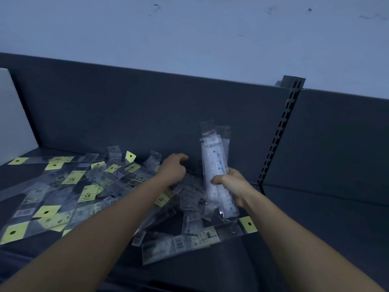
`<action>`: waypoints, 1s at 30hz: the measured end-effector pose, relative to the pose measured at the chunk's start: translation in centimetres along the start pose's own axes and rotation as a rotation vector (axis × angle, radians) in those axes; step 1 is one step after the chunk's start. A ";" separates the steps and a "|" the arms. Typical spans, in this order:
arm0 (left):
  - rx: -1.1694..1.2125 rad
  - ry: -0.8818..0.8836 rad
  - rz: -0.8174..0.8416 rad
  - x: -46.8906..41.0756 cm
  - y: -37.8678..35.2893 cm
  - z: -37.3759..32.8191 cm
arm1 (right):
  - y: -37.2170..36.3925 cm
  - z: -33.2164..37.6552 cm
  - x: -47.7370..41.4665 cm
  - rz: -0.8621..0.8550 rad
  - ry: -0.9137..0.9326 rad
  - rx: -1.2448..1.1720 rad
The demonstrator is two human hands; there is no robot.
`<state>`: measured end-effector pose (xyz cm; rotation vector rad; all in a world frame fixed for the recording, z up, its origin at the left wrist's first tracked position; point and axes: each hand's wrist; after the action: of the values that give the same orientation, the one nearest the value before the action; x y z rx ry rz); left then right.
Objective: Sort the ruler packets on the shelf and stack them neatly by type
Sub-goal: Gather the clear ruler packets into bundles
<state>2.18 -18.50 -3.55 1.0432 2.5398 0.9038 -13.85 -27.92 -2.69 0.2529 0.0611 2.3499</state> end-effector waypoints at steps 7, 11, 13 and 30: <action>-0.689 -0.167 0.228 -0.8 0.0 1.0 | 1.0 -1.0 0.2 -0.028 -0.016 0.041; -0.709 -0.216 0.073 -1.2 0.9 0.9 | 1.4 -1.2 0.5 -0.028 -0.017 0.009; -0.635 -0.253 -0.109 -1.1 1.3 0.7 | 1.6 -1.3 0.5 -0.025 -0.009 -0.002; -1.166 -0.421 0.505 -1.1 1.4 -2.7 | 2.1 -1.5 1.0 -0.019 -0.014 -0.020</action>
<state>2.54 -19.70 -0.58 1.2150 1.0361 1.7132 -16.36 -28.65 -3.78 0.2586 0.0335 2.3280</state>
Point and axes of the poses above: each hand's wrist, its own x-axis away from the middle knuckle, its own y-axis out of the back of the hand, z = x × y, and after that the axes turned 5 degrees about y, right-handed
